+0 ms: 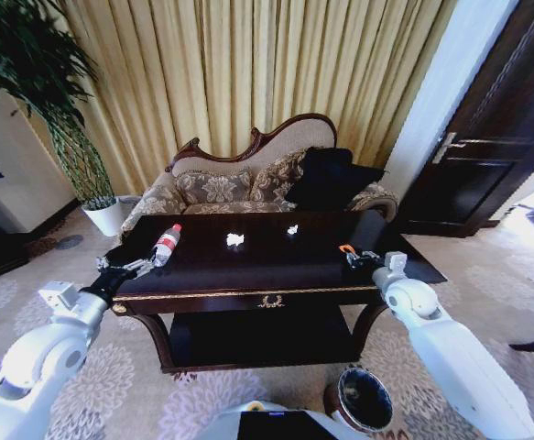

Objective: Move to the front of the table and place the trash on the table into the trash bin.

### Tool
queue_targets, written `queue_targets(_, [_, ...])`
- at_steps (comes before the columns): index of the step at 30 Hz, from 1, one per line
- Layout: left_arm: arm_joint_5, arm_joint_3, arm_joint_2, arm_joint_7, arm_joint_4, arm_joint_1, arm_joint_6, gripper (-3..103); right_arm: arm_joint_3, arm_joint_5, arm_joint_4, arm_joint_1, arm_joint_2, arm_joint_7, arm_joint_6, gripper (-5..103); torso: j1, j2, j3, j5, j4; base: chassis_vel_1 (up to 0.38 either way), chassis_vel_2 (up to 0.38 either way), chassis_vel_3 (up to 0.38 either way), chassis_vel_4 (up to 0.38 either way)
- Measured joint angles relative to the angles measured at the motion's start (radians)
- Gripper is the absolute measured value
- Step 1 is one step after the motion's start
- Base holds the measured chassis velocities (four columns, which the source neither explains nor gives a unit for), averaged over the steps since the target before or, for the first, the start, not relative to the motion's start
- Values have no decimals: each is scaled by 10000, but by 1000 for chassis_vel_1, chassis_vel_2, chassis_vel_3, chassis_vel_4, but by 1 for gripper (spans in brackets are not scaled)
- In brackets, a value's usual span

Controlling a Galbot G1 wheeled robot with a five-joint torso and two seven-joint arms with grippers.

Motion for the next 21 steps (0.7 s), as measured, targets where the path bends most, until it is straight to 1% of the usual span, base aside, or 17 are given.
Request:
queue_targets(1, [0, 0, 0, 0, 0, 0, 0, 100, 0, 0, 0, 0, 0, 0, 0, 13, 0, 0, 0, 0, 0, 0, 0, 0, 0])
queue_targets(3, [-21, -46, 12, -1, -6, 20, 0, 100, 88, -39, 41, -116, 3, -26, 45, 3, 0, 0, 0, 0, -1, 0, 0, 0, 0])
queue_targets(6, [-27, -51, 22, 0, -5, 20, 0, 100, 125, -54, 73, -169, 15, -25, 78, 2, 0, 0, 0, 0, -1, 0, 0, 0, 0])
queue_targets(9, [-31, -9, 12, -1, -6, -20, 0, 100, 384, -68, 410, -413, 137, 174, 450, 1, 0, 0, 0, 0, -2, 0, 0, 0, 0])
queue_targets(10, [-31, -9, 12, -1, -6, -20, 0, 100, 384, -68, 410, -413, 137, 174, 450, 1, 0, 0, 0, 0, -2, 0, 0, 0, 0])
queue_targets(12, [-31, 27, -6, -3, -2, -45, 0, 100, 656, 55, 745, -615, 239, 442, 1121, 1, 0, 0, 0, 2, -2, 0, 0, 0, 0])
queue_targets(13, [-31, 27, -6, -3, -2, -45, 0, 100, 656, 55, 745, -615, 239, 442, 1121, 1, 0, 0, 0, 2, -2, 0, 0, 0, 0])
queue_targets(14, [-27, 51, -12, -2, 13, -67, 0, 100, 760, 95, 869, -663, 269, 613, 1407, 1, 0, 0, 0, 0, -1, 0, 0, 0, 0])
queue_targets(15, [-6, 119, -27, 2, 48, -116, -3, 100, 978, 211, 1109, -812, 317, 818, 1899, 1, 0, 0, 0, -1, 1, 0, 0, 0, 0])
queue_targets(16, [8, 160, -37, 3, 58, -141, -5, 100, 1066, 231, 1198, -896, 327, 868, 2061, 1, 0, 0, 0, -1, 1, 0, 0, 0, 0])
queue_targets(17, [8, 160, -37, 3, 58, -141, -5, 100, 1066, 231, 1198, -896, 327, 868, 2061, 1, 0, 0, 0, -1, 1, 0, 0, 0, 0])
queue_targets(18, [23, 204, -47, 3, 64, -167, -7, 100, 1162, 239, 1290, -991, 344, 920, 2252, 1, 0, 0, 0, -1, -1, 0, 0, 0, 0])
queue_targets(19, [45, 293, -64, 6, 64, -217, -12, 100, 1292, 159, 1450, -1173, 401, 1165, 2618, 1, 0, 0, 0, -1, -3, 0, 0, 0, 0])
queue_targets(20, [73, 368, -72, 3, 65, -257, -15, 100, 1370, -55, 1544, -1331, 451, 1357, 2801, 1, 0, 0, 0, -1, -1, 0, 0, 0, 0])
queue_targets(21, [73, 368, -72, 3, 65, -257, -15, 100, 1370, -55, 1544, -1331, 451, 1357, 2801, 1, 0, 0, 0, -1, -1, 0, 0, 0, 0])
